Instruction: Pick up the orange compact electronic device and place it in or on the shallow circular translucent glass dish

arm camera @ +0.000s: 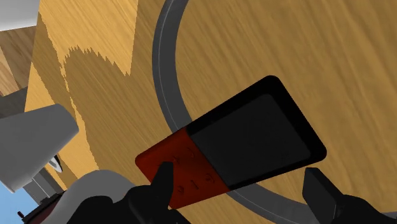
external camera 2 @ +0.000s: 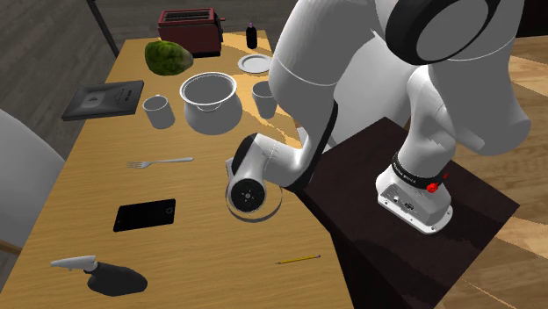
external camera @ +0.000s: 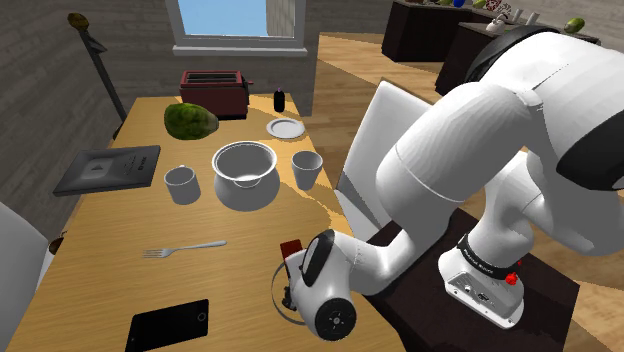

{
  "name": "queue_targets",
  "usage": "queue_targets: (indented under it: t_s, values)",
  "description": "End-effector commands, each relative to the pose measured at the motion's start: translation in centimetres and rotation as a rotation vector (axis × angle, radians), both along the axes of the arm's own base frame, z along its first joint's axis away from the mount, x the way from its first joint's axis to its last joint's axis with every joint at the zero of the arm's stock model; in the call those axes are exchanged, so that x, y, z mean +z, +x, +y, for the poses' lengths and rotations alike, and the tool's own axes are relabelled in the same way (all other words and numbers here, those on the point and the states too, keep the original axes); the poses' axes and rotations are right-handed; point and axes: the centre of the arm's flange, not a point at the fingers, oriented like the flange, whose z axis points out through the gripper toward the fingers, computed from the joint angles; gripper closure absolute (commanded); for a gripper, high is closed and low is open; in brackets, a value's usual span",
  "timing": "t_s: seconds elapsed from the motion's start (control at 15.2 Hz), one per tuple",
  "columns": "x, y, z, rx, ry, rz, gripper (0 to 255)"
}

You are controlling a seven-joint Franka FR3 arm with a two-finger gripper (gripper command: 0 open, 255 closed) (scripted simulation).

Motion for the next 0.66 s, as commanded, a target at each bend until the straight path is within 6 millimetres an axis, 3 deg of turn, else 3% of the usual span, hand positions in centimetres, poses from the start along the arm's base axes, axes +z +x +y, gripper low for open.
queue_targets:
  t_s: [0.0, 0.07, 0.59]
  values:
    - [0.0, 0.0, 0.0, 0.0, 0.0, 0.0, 0]
    - [0.0, 0.0, 0.0, 0.0, 0.0, 0.0, 255]
    - [0.0, 0.02, 0.01, 0.0, 0.0, 0.0, 255]
